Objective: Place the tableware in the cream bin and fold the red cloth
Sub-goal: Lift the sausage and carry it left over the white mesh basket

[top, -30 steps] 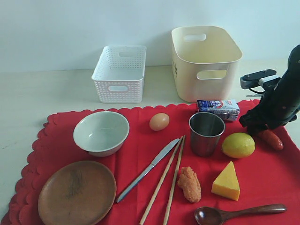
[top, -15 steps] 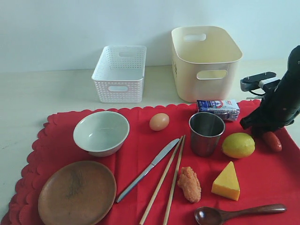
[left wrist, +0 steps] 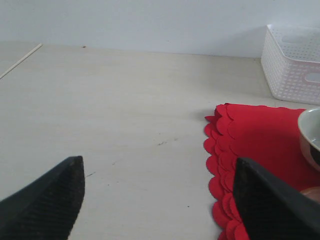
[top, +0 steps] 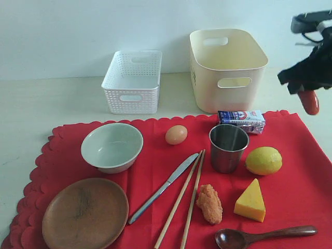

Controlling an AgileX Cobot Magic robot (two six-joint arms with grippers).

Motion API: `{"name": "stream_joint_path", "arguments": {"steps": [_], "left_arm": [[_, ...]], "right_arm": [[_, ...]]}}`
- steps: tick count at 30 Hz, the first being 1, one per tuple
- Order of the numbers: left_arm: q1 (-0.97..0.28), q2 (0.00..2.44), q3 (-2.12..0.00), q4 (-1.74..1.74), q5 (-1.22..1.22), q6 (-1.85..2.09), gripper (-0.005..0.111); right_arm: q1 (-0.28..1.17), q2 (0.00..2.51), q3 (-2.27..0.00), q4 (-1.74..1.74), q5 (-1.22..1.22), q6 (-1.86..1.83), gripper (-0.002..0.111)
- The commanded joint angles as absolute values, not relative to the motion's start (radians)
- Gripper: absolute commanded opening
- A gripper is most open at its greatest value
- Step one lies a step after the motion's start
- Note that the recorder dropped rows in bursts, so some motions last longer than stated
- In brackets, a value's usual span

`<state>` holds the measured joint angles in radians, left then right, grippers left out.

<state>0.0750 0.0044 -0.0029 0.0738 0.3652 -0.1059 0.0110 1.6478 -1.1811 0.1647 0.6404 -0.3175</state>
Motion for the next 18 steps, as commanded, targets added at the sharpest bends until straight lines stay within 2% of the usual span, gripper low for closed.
{"name": "stream_joint_path", "arguments": {"steps": [1, 9, 18], "left_arm": [[0.069, 0.0, 0.0, 0.075, 0.354, -0.108, 0.078], [0.069, 0.0, 0.0, 0.075, 0.354, -0.108, 0.078], [0.069, 0.0, 0.0, 0.075, 0.354, -0.108, 0.078]], "right_arm": [[0.025, 1.533, -1.217, 0.385, 0.644, -0.471, 0.0], [0.2, 1.523, -1.318, 0.51, 0.641, -0.556, 0.0], [0.402, 1.705, -1.517, 0.51, 0.634, -0.556, 0.0]]}}
